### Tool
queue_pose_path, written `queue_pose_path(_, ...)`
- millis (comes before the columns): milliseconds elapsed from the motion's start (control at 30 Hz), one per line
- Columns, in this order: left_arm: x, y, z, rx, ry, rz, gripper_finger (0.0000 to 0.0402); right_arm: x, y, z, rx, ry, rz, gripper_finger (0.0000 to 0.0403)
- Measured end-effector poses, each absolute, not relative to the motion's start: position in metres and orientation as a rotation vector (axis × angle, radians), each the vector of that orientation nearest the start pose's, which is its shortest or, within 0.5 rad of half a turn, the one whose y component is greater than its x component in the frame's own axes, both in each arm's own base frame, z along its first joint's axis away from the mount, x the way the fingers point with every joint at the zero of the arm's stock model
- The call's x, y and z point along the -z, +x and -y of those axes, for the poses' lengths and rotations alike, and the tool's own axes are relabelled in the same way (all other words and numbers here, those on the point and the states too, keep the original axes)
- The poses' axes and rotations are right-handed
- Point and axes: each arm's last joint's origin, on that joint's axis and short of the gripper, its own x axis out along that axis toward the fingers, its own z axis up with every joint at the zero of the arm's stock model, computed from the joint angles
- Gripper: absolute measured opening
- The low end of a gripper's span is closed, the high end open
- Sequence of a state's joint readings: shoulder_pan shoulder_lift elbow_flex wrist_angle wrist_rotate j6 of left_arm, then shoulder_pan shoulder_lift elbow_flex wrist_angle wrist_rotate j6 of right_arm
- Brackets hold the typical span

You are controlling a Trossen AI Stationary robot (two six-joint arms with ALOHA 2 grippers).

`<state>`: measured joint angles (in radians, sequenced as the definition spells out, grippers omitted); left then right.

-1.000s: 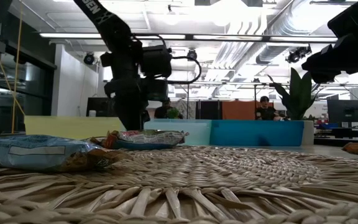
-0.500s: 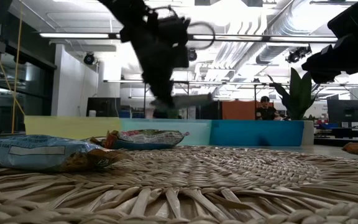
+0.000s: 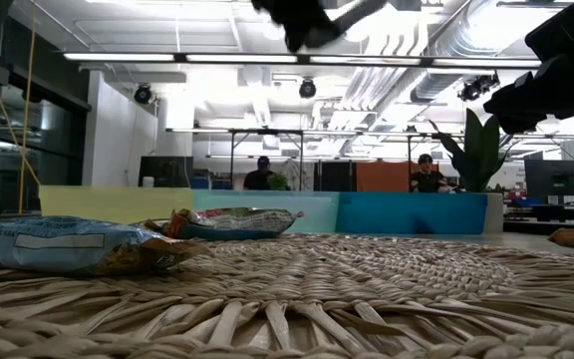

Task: Pick and place Granola Bars by type
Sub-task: Put the blue granola bar into the blue bin

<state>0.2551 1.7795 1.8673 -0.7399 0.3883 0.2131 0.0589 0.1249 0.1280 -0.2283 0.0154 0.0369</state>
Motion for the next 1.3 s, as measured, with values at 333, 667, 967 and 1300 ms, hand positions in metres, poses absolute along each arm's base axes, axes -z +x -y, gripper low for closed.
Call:
queue_pose_path(333,-0.451,0.346,-0.086,-0.111,0.045,-0.34,0.0069,-0.176,0.097,-0.005,-0.039,0.029,-0.226,0.0)
queue_pose_path(667,-0.46,0.343,-0.089,-0.23,0.019,-0.269,0.0069,-0.176,0.097,-0.005,-0.039,0.028,-0.225,0.0)
queue_pose_path(967,-0.448,0.365,-0.102,-0.492,-0.045,-0.173,0.0069,-0.176,0.097,-0.005,-0.039,0.029,-0.225,0.0)
queue_pose_path(1300,-0.379,0.43,-0.127,-0.652,-0.271,-0.143,0.0069,-0.176,0.097,-0.005,-0.04,0.029,-0.223,0.0)
